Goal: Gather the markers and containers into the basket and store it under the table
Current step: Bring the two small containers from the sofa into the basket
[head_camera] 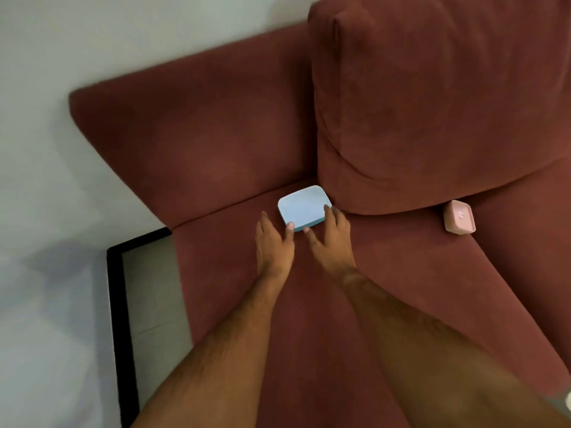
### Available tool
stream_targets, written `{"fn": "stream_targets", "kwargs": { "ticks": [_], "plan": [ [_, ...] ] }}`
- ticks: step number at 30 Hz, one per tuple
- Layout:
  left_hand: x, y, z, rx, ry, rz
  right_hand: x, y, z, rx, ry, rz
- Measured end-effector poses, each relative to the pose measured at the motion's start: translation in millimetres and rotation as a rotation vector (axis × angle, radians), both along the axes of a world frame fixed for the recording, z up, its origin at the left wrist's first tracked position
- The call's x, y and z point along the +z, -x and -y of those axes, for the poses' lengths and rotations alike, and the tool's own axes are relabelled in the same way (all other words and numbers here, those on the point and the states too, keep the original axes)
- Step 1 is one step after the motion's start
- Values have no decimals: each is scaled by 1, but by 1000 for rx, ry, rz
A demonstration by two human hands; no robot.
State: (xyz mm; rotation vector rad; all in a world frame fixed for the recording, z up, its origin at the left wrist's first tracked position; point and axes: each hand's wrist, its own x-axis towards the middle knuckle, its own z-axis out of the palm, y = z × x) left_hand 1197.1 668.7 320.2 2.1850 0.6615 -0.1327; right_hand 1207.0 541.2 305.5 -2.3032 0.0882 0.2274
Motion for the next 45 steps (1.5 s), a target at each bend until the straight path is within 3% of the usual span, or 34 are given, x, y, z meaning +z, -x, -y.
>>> {"fn": "stream_targets", "kwargs": {
  "ticks": [8, 17, 29, 45],
  "plan": [
    [-40, -51, 12, 287, 329, -96, -36, -46, -7, -124, -76, -14],
    [-49, -41, 36, 230, 300, -127, -39, -33, 9, -231, -102, -16],
    [-40, 49, 97, -58, 161, -197, -14, 98, 79, -434, -125, 50],
    [-4, 257, 235, -517, 268, -267, 15, 346, 190, -951, -103, 187]
  ]
}}
